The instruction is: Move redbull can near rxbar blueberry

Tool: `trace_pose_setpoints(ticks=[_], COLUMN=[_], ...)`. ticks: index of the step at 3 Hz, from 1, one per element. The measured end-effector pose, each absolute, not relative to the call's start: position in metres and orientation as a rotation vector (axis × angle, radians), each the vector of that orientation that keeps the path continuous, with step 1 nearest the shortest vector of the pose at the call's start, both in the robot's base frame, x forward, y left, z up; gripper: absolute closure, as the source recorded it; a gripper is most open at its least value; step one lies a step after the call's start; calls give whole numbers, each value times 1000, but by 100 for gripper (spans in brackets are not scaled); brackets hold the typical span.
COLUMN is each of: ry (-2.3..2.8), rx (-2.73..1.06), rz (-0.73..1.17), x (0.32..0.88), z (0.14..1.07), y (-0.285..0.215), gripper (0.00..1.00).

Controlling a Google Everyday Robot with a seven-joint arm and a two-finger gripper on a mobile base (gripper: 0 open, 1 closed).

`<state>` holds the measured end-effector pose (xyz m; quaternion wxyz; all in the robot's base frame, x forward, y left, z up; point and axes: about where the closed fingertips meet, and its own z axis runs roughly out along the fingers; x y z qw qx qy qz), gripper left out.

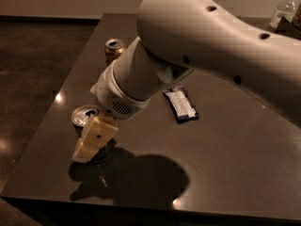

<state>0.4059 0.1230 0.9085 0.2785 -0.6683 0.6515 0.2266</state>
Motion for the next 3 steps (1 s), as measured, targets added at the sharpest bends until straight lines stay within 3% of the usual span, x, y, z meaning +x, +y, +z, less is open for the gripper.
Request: trace_pose_setpoints(ticks=[3], ry=[1738], rx=[-1794], rz=[688], x=[411], z=[924], y=[110], gripper=[84])
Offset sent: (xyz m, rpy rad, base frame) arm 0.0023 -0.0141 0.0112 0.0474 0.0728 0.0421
